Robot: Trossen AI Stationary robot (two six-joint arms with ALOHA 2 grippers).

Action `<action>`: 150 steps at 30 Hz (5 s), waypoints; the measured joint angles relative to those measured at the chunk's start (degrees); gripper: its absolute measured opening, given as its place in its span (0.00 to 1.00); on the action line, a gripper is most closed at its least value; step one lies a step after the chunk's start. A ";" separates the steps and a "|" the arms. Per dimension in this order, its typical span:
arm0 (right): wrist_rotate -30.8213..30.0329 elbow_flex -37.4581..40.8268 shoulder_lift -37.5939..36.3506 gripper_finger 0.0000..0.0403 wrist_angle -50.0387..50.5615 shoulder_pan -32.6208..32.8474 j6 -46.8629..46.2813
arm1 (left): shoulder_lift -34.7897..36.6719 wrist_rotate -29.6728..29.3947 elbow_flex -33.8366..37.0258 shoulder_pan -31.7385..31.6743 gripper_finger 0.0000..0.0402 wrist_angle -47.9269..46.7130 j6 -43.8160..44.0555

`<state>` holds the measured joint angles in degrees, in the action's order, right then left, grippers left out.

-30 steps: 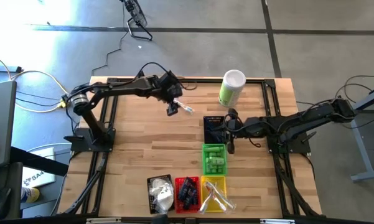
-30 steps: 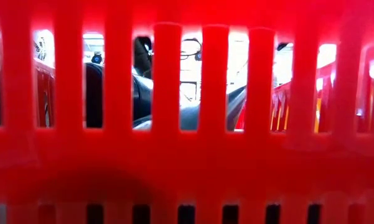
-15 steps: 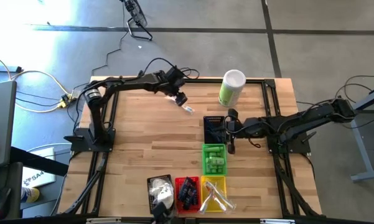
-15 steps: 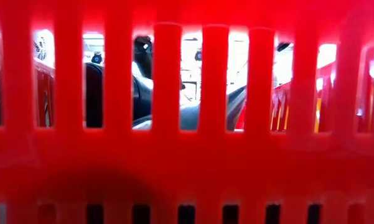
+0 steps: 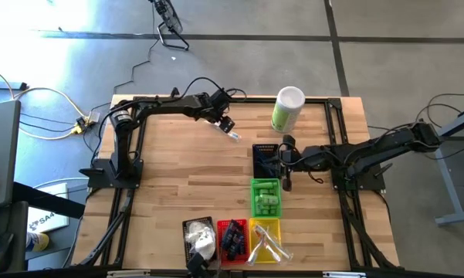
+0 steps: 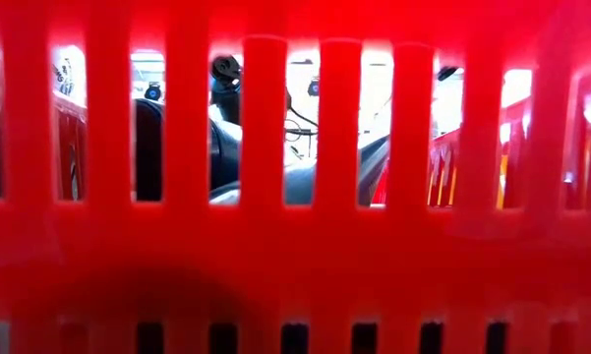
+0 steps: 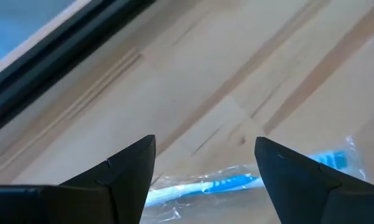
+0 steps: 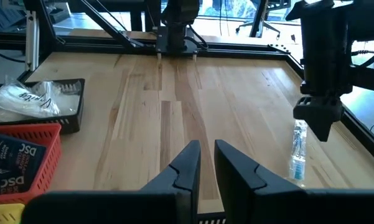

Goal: Pick & Place Travel size toiletries
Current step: Put the blue toothbrush into the yellow bin

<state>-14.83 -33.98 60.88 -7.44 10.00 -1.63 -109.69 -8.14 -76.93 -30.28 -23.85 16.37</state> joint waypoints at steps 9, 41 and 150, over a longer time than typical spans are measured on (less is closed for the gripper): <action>-0.02 0.00 0.00 0.10 -0.55 0.00 -0.04 | -3.31 -0.20 0.01 1.14 0.67 -0.03 3.48; 0.00 0.00 0.00 0.10 -0.53 0.00 -0.26 | -3.64 -8.70 -13.40 12.42 0.67 -15.45 -8.72; 10.40 0.02 -4.02 0.08 6.54 2.45 -3.26 | 21.19 34.39 16.64 12.73 0.05 21.48 -20.26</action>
<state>-4.43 -33.95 56.86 -0.90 12.45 -4.89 -88.50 26.25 -60.29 -17.56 -2.37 -3.89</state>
